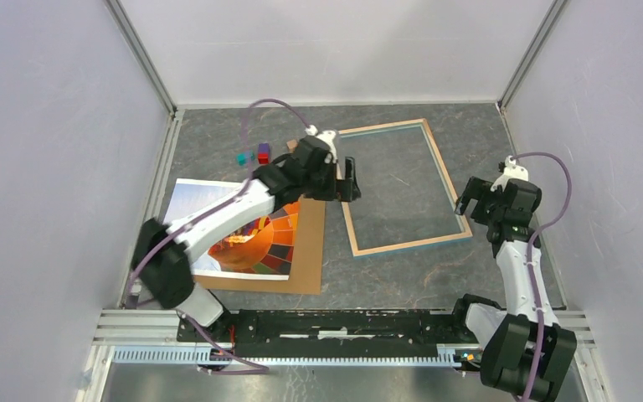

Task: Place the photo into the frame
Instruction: Move the photo frame to the center of the board, then pick up the photo at the center of the board.

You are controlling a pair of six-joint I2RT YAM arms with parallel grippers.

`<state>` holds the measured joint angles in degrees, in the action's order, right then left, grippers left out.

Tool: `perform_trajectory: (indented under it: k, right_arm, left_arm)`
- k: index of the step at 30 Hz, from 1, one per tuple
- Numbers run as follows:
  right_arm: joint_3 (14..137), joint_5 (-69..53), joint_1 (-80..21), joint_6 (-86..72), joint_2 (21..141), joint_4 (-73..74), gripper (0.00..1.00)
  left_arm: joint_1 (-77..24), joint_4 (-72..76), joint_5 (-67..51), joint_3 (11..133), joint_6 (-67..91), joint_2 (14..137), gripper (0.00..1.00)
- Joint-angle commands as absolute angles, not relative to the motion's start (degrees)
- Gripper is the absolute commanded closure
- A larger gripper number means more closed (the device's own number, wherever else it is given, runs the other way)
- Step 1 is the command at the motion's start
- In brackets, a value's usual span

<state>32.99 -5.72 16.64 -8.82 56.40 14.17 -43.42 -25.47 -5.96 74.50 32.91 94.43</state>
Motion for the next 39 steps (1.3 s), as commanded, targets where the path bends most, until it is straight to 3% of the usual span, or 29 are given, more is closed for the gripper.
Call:
perform_trajectory:
  k: [1, 6, 12, 18, 22, 27, 29, 34, 39]
  right_arm:
    - [31.63, -27.07, 14.82, -13.52, 55.57, 7.29, 0.02]
    - [24.20, -26.83, -2.69, -29.88, 51.43, -5.88, 0.02]
    - [17.14, -18.63, -23.72, -42.96, 51.12, -19.05, 0.02]
    - [18.16, -4.67, -45.39, -52.75, 61.71, -27.76, 0.08]
    - [22.04, 4.65, -60.76, -60.32, 73.32, -37.48, 0.09]
    - [31.68, 4.94, -67.17, -62.76, 86.46, -41.35, 0.16]
    - [33.20, 3.69, -67.43, -64.61, 90.46, -44.05, 0.24]
    - [33.78, 4.25, -68.98, -71.97, 96.97, -49.60, 0.37]
    - [32.48, 5.00, -70.89, -78.06, 102.99, -53.46, 0.45]
  left_arm:
    - [-43.51, -23.98, 11.17, 71.34, 26.56, 78.23, 0.00]
    - [-43.51, -18.67, 18.14, 65.64, 25.36, 61.93, 0.00]
    - [-43.50, -31.69, 16.31, 66.46, 28.21, 52.61, 0.00]
    - [-43.50, -41.11, 20.06, 63.21, 30.68, 43.32, 0.00]
    - [-43.51, -43.85, 22.93, 67.10, 25.93, 44.81, 0.00]
    - [-43.57, -42.62, 21.51, 76.17, 20.87, 51.07, 0.00]
    - [-43.51, -39.65, 19.48, 79.00, 21.32, 53.66, 0.00]
    - [-43.59, -34.74, 6.99, 85.41, 23.72, 60.67, 0.00]
    - [-43.59, -33.29, 16.67, 81.59, 17.16, 57.97, 0.00]
